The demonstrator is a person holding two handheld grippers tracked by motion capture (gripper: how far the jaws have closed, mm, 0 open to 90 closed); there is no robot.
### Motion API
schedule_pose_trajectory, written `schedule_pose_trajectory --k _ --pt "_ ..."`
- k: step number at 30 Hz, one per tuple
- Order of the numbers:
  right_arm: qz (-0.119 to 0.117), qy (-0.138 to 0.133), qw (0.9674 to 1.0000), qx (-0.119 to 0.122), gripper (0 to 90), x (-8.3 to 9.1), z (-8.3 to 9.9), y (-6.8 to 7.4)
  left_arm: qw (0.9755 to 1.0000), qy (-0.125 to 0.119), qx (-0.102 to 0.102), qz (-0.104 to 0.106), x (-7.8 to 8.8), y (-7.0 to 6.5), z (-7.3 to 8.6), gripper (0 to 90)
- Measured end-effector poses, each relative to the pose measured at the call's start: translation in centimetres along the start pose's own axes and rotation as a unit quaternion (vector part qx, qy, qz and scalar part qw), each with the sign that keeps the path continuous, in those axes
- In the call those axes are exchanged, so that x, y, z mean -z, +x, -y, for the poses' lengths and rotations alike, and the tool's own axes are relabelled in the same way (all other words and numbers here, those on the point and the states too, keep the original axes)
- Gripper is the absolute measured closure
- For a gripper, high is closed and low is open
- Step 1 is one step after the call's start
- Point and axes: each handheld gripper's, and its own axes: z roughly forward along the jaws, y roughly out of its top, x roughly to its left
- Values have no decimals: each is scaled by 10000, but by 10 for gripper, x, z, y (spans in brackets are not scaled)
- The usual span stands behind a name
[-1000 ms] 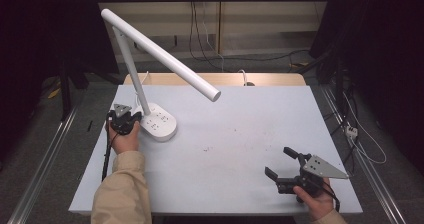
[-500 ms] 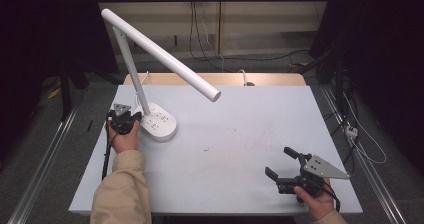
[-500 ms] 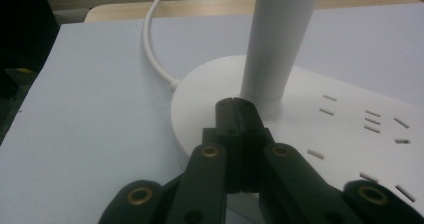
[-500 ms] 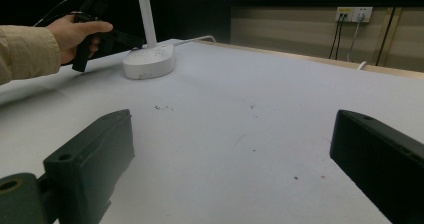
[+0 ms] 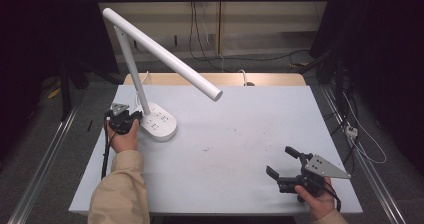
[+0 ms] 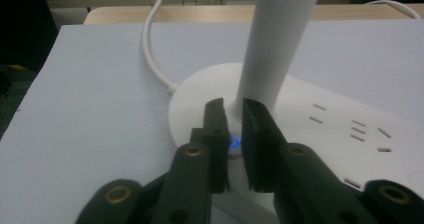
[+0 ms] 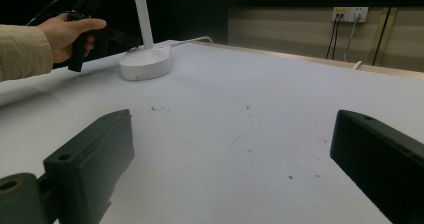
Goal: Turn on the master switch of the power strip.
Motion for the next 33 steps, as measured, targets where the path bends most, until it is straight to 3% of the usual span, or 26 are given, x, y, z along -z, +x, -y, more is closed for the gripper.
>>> schedule_pose_trajectory --k 2,14,22,33 --pt "-14 13 10000 16 32 -1 0 0 10000 2 41 -1 1 -1 -1 692" --pt "-25 17 10000 34 32 -1 0 1 9994 -3 139 324 11 -5 -3 436" --pt "-8 10 10000 42 32 -1 -1 1 9983 65 257 527 12 -8 0 328" --pt "-18 11 10000 1 33 -1 -1 1 9967 81 202 787 17 -16 2 249"
